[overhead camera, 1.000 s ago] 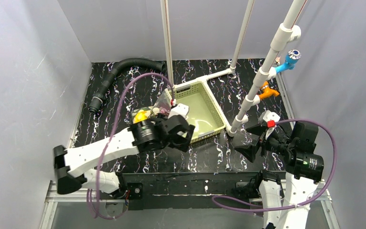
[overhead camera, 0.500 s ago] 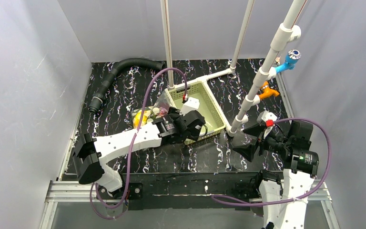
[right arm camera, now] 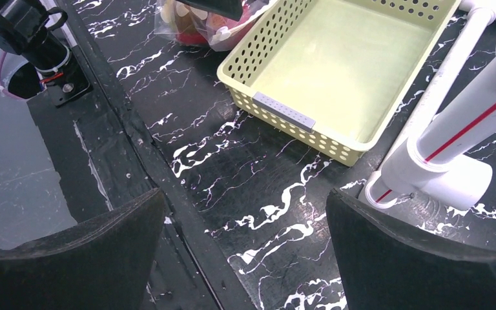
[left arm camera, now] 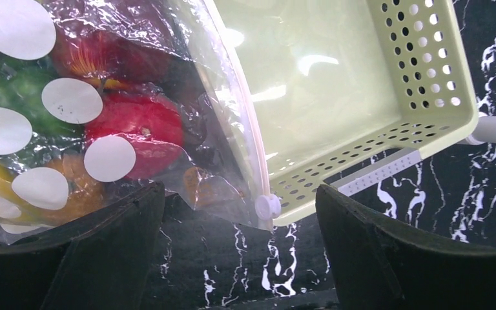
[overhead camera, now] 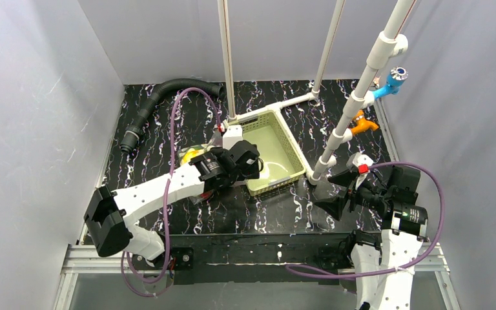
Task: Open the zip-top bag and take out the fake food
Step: Pick up the zipper food storage bag at the center of the board.
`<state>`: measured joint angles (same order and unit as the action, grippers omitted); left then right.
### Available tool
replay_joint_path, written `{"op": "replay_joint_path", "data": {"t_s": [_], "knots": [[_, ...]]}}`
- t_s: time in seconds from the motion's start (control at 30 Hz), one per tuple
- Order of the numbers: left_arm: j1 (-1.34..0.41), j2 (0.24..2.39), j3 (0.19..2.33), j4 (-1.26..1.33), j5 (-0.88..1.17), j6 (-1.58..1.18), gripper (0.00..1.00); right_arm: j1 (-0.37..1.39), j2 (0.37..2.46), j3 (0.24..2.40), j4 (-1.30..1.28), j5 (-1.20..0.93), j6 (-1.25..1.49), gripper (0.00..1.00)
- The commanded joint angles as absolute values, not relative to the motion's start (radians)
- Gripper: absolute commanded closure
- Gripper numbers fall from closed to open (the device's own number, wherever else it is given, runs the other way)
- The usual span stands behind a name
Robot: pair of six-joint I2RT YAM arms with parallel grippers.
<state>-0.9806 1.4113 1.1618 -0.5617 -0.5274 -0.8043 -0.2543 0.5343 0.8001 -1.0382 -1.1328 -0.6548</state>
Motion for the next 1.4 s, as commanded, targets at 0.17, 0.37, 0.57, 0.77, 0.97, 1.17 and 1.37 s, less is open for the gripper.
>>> {"op": "replay_joint_path", "data": {"t_s": [0.17, 0.37, 0.57, 0.77, 0.97, 1.17, 1.37], "knots": [[-0.974, 1.420, 1.230, -0.693, -0.612, -0.987, 0.15, -0.256, 0.528, 0.784, -0.983, -1.166, -0.646, 0.00], [-0.974, 1.593, 1.418, -0.864, -0.642, -0.998, 0.14, -0.256, 0.528, 0.784, -0.984, -1.167, -0.649, 0.00], [-0.963, 1.663, 1.493, -0.854, -0.651, -0.947, 0.13, -0.256, 0.527, 0.780, -0.986, -1.174, -0.654, 0.00], [-0.943, 1.718, 1.531, -0.864, -0.638, -0.940, 0.13, -0.256, 0.526, 0.781, -0.987, -1.176, -0.656, 0.00], [-0.933, 1.794, 1.603, -0.909, -0.666, -0.926, 0.14, -0.255, 0.526, 0.781, -0.988, -1.181, -0.655, 0.00], [-0.931, 1.904, 1.681, -0.973, -0.716, -0.895, 0.21, -0.255, 0.525, 0.781, -0.988, -1.182, -0.657, 0.00], [-0.931, 1.943, 1.678, -1.013, -0.741, -0.880, 0.44, -0.255, 0.525, 0.781, -0.990, -1.183, -0.658, 0.00]]}}
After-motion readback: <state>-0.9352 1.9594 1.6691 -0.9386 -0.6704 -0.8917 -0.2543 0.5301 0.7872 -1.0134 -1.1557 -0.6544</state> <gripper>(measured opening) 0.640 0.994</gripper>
